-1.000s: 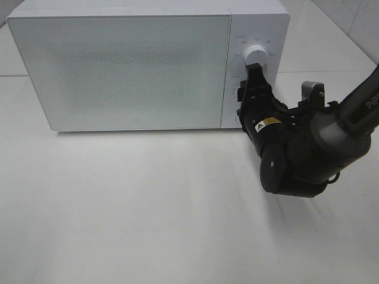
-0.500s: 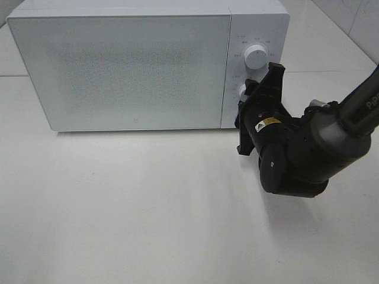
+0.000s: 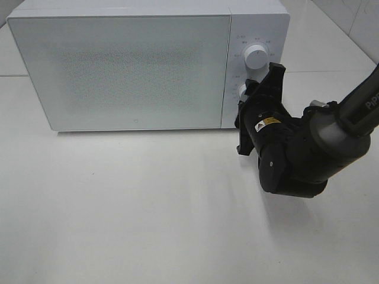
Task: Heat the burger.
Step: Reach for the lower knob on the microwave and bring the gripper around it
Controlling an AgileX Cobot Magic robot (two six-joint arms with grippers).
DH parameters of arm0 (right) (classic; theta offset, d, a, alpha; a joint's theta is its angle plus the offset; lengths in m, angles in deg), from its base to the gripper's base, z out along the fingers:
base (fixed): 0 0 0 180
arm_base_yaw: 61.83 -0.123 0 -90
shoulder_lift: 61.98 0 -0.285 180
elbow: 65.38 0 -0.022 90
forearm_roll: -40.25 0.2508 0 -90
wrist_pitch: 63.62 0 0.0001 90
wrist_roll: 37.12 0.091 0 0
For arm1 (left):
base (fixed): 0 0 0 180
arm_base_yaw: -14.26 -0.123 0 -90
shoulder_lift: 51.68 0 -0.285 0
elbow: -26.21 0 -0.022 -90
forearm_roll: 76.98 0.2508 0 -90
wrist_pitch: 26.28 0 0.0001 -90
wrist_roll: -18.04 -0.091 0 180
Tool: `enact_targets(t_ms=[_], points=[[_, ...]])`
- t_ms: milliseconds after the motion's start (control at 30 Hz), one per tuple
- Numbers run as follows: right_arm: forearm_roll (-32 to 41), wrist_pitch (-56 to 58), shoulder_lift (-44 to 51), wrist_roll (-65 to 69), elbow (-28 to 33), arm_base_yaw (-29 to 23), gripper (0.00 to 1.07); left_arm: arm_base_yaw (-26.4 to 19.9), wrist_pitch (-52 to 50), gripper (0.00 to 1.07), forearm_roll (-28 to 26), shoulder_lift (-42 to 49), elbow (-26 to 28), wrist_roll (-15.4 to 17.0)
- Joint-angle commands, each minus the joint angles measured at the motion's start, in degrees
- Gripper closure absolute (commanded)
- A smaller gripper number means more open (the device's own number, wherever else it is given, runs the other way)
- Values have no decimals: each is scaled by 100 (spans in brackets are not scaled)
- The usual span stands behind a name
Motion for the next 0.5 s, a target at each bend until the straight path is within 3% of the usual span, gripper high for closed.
enact_targets(t_ms=[33, 100, 133, 167, 200, 267, 300, 367, 500], points=[[-544, -733, 92, -57, -246, -34, 95, -23, -40, 9, -34, 132, -11, 34], [-304, -716, 92, -120, -246, -34, 83, -23, -40, 9, -34, 132, -11, 34], [-304, -716, 92, -120, -246, -34, 83, -23, -40, 9, -34, 132, -11, 34], [-126, -710, 92, -201, -246, -34, 75, -23, -40, 9, -34, 132, -11, 34], [-126, -710, 92, -201, -246, -34, 75, -23, -40, 9, -34, 132, -11, 34], [74, -699, 92, -309, -246, -34, 60, -23, -40, 9, -34, 132, -11, 34], [74, -699, 92, -309, -246, -34, 60, -23, -40, 9, -34, 132, -11, 34], [286, -705, 92, -516, -246, -34, 42, -23, -40, 9, -34, 132, -11, 34], [309, -739, 92, -808, -218, -34, 34, -23, -40, 9, -34, 132, -11, 34]])
